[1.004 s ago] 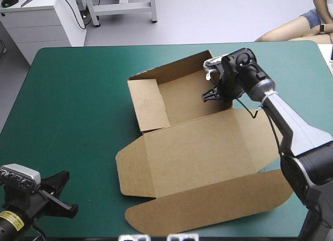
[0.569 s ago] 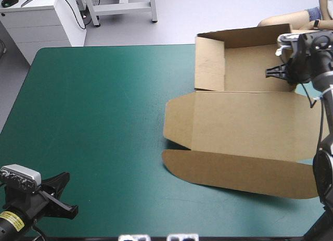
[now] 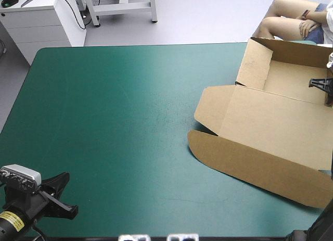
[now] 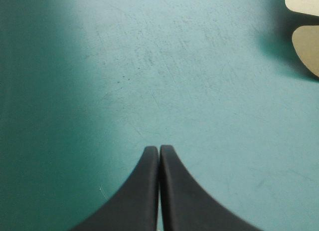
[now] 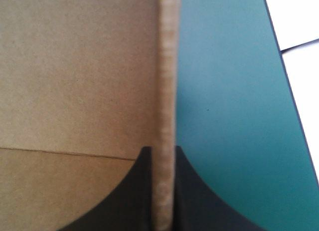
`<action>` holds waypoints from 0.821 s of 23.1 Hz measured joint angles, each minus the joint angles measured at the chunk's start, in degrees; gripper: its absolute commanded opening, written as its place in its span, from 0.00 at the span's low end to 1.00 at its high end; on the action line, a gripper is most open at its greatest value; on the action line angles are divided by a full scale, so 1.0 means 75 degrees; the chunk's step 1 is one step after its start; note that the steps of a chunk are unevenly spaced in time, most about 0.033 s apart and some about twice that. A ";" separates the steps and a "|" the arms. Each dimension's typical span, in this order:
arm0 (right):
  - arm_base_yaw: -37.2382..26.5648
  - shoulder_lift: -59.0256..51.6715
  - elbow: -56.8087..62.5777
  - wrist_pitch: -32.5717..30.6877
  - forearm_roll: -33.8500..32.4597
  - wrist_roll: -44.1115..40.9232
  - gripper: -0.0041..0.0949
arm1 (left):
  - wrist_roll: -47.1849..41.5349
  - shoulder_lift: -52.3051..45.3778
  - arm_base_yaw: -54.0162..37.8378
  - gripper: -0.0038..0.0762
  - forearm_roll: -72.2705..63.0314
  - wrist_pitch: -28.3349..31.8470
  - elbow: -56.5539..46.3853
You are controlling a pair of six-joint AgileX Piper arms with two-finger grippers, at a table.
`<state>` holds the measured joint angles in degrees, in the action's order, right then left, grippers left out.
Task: Fold the box
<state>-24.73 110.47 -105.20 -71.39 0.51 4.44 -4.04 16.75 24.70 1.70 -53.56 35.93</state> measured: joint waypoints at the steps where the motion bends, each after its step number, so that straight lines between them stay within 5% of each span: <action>1: -0.0036 0.0087 0.0000 0.0010 0.0070 0.0008 0.07 | 0.0000 0.0000 0.0000 0.04 0.0008 0.0000 0.0000; 4: -0.0085 0.0422 0.0019 0.0049 0.0593 0.0209 0.23 | 0.0000 0.0000 0.0000 0.04 0.0016 -0.0006 -0.0032; 7: -0.0077 0.0469 0.0183 0.0095 0.1156 0.0512 0.64 | 0.0000 0.0000 0.0000 0.04 0.0007 -0.0015 -0.0136; 9: -0.0091 0.0469 0.0229 0.0094 0.1211 0.0481 0.80 | 0.0000 0.0000 0.0000 0.04 -0.0003 -0.0022 -0.0211; 15: -0.0108 0.0015 0.0299 0.0101 0.1039 0.0254 0.74 | 0.0000 0.0000 0.0000 0.04 0.0161 -0.0100 -0.0231; 19: -0.0130 -0.0784 0.0299 0.0093 0.1054 0.0259 0.55 | 0.0000 0.0000 0.0000 0.04 0.0206 -0.0199 -0.0231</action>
<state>-25.71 104.60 -102.96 -70.69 8.42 6.38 -4.04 16.75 24.70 3.24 -55.06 34.20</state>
